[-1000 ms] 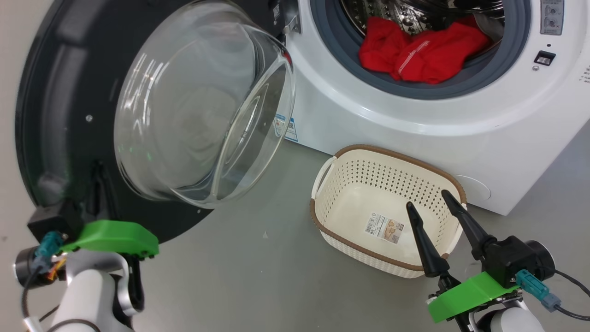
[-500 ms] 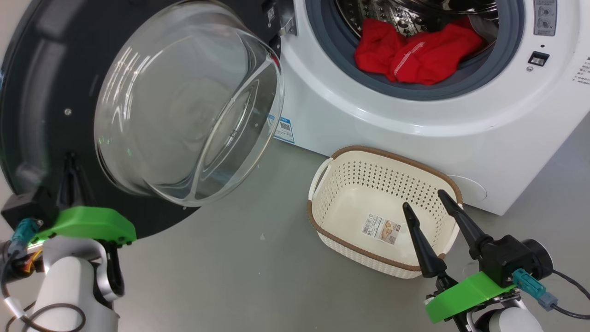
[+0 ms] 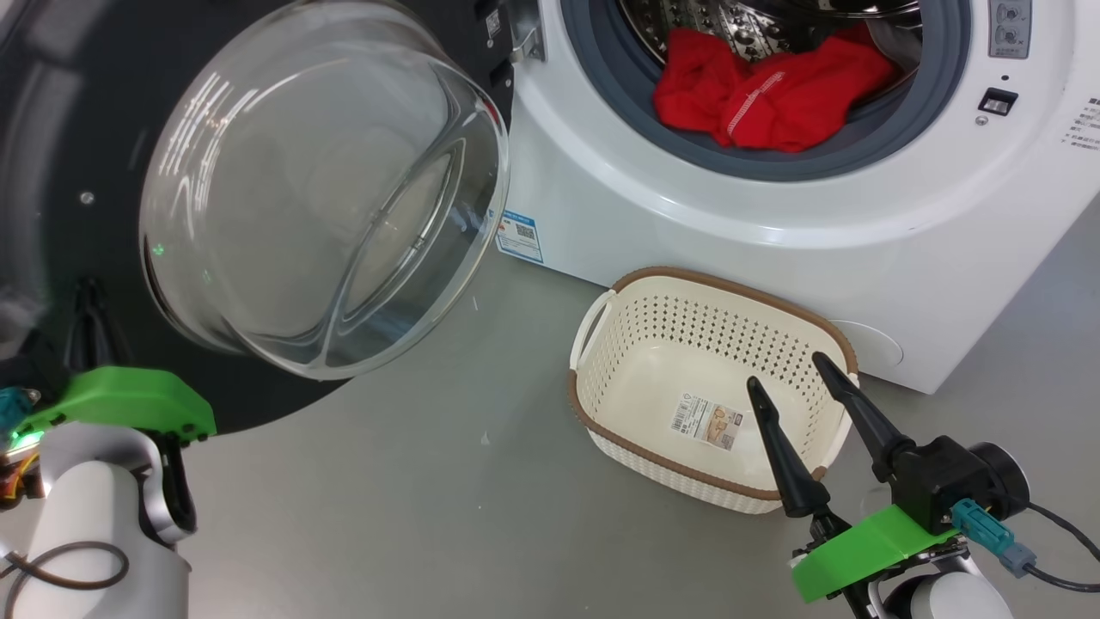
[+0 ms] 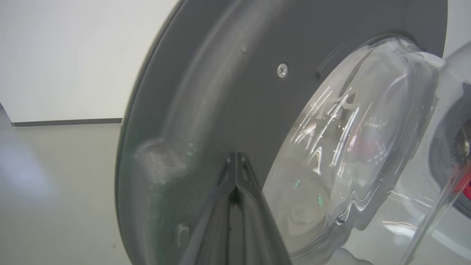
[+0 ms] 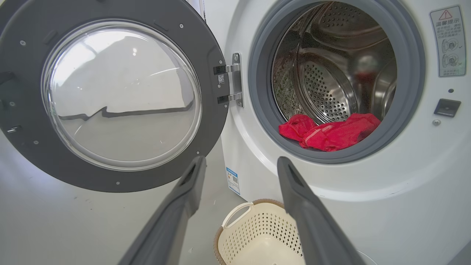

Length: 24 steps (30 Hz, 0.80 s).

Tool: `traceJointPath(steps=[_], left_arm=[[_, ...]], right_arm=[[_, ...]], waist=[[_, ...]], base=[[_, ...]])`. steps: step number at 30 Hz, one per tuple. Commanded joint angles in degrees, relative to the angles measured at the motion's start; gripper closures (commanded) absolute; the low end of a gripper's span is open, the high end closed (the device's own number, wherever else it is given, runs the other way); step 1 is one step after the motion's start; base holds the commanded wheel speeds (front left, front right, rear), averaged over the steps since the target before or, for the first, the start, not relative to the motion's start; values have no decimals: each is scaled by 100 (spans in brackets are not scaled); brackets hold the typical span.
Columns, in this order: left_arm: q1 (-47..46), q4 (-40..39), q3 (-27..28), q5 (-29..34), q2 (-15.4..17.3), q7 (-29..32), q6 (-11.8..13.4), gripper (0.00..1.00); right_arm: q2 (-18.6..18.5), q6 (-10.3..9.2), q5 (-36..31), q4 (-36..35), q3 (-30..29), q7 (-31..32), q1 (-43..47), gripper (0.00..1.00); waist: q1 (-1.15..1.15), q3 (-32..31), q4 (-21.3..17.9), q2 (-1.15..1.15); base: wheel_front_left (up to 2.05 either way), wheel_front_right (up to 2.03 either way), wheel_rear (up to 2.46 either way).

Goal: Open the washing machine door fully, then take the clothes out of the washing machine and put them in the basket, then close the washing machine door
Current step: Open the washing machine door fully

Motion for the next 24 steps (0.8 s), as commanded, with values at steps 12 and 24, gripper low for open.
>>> traceJointPath(steps=[12,24], left_arm=[[-330,194,506,296,315,-45,-75,100],[30,-344,656,461,91,-45,-252,0]], right_arm=[[14,35,-44,-175,171,-7,-231,0],[14,35,19,-51,101,-112,-253,0]], waist=[[0,40,-86,0],[0,-10,-106,0]], base=[[0,0,0],[0,0,0]])
